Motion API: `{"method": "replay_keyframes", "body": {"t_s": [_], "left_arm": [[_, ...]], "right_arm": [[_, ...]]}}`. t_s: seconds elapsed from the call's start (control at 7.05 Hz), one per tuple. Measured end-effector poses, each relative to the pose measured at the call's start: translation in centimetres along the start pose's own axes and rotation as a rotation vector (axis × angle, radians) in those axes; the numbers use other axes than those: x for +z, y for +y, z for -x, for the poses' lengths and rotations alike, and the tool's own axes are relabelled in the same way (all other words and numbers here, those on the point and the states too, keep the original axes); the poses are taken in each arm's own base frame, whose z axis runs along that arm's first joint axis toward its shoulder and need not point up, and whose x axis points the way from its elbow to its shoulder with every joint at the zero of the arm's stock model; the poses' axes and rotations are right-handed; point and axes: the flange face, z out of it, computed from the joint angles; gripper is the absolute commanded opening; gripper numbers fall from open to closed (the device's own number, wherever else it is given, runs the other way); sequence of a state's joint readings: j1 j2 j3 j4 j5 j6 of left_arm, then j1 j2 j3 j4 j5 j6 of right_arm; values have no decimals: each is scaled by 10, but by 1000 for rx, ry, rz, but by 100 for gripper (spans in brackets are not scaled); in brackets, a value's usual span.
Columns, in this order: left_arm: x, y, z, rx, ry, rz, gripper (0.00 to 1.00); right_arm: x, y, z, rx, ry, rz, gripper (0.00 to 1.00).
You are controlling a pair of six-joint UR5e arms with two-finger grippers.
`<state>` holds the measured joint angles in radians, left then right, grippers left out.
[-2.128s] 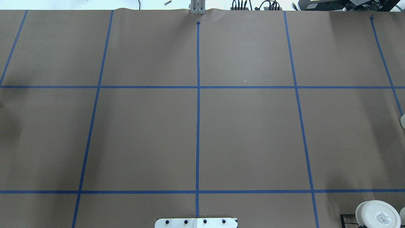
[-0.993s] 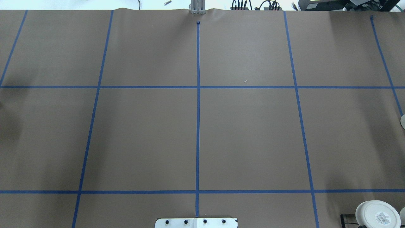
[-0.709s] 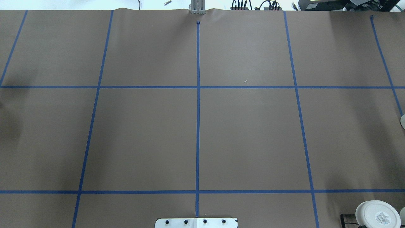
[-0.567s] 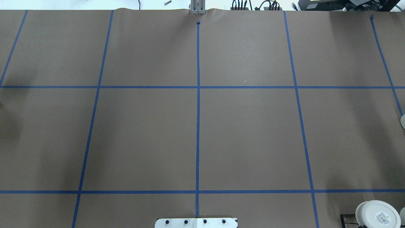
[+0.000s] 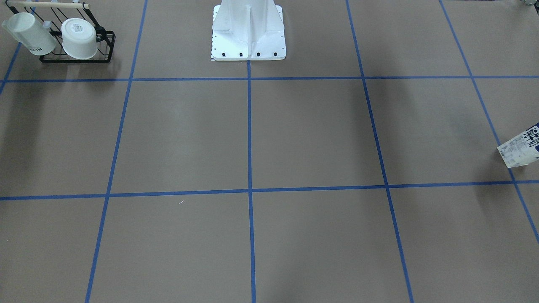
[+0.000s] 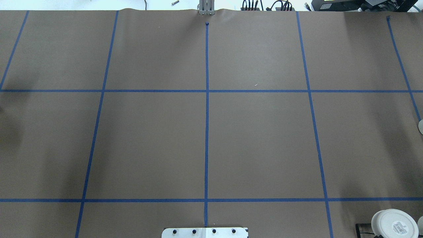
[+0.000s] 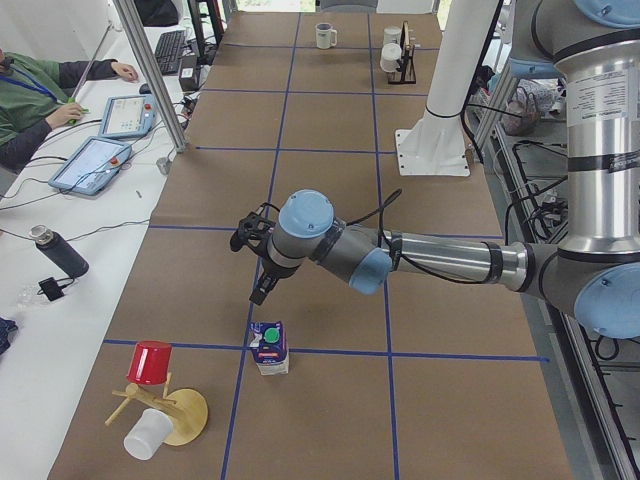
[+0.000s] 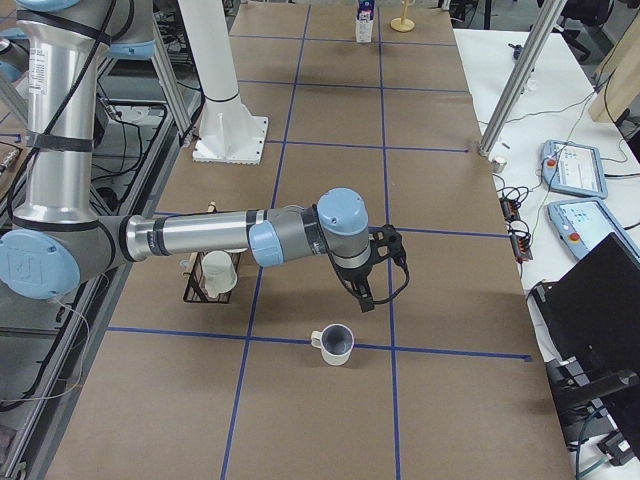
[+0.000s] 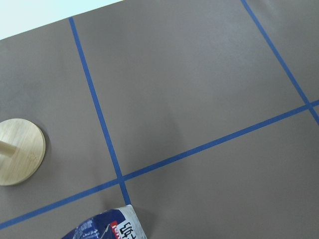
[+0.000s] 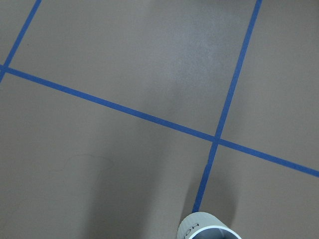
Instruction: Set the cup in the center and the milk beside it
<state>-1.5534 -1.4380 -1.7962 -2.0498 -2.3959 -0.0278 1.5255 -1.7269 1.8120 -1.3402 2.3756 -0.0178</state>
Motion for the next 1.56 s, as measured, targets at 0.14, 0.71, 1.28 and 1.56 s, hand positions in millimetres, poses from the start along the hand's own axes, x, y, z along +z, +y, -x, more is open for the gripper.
{"method": "replay_keyframes", "body": {"t_s": [0.14, 0.71, 1.28, 1.56], "left_arm": [[0, 1, 0, 6, 0, -6, 98], [-1, 1, 0, 11, 0, -12, 98], [-1, 0, -1, 14, -1, -14, 98], [0, 0, -1, 14, 0, -13, 98]], "right_arm": [[18, 14, -1, 46, -9, 14, 97], [104, 47, -8, 59, 80, 42, 52], [134, 63, -2, 14, 116, 79, 0], [113, 43, 15, -12, 102, 35, 0]]}}
